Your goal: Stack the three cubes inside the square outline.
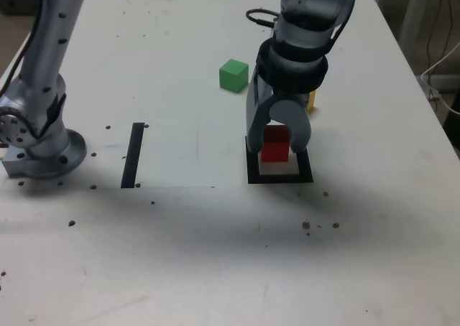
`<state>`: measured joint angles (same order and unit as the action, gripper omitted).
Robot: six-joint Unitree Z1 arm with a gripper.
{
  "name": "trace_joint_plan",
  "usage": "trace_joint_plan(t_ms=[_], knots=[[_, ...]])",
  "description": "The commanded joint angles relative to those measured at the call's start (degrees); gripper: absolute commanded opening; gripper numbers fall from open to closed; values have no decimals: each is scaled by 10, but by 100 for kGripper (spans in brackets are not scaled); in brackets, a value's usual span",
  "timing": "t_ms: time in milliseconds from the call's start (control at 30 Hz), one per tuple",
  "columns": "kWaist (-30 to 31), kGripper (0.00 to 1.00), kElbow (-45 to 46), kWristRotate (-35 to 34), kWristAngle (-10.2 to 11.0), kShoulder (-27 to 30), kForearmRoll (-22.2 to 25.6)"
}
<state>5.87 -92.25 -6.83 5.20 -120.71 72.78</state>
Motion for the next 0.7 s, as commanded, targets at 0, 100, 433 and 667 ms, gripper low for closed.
trace_joint_plan(t_ms=[0, 100, 433, 667], knots=[[-1, 24, 5, -1, 0, -4, -5], [-1, 25, 10, -1, 0, -5, -10], [-3, 44, 13, 8, 1, -14, -13], [-4, 78, 12, 23, -2, -22, -14]])
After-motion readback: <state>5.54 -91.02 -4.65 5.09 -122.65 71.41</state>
